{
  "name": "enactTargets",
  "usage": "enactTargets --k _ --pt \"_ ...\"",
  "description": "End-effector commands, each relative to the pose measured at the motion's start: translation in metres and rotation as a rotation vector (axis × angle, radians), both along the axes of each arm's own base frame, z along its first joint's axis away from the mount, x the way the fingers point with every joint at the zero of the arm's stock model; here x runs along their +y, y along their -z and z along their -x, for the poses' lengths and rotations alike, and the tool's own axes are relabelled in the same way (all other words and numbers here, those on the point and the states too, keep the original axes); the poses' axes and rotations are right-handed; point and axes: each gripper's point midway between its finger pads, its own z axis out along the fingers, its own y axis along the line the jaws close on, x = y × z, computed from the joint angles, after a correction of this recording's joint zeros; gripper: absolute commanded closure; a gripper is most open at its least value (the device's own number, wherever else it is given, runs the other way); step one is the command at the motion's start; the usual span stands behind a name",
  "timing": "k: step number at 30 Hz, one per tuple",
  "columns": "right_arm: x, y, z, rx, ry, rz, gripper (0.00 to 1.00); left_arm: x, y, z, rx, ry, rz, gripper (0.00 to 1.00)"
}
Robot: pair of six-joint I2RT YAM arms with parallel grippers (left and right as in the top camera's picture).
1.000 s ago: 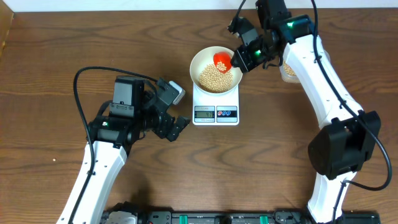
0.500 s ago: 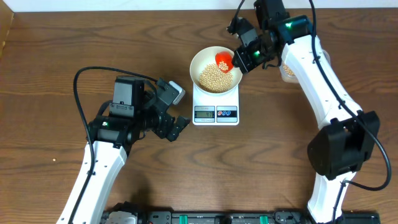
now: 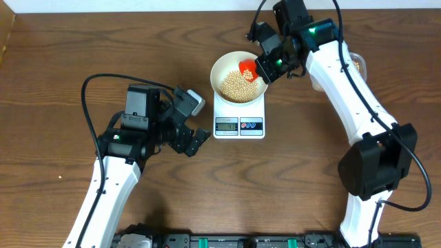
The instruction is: Scoop item into bowl and weigh 50g on scale
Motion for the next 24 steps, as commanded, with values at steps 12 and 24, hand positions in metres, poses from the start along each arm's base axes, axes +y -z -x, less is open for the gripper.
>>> enactTargets --k 12,24 --pt "0.0039 -0.0198 -0.0003 -0.085 -0.015 0.05 0.99 0.0 0.0027 0.0007 0.002 0.007 -0.009 0.07" --pt "0.0079 -0.0198 0.0017 -0.086 -0.025 0.051 0.99 0.0 0.0027 0.0007 0.002 0.007 -0.009 0.07"
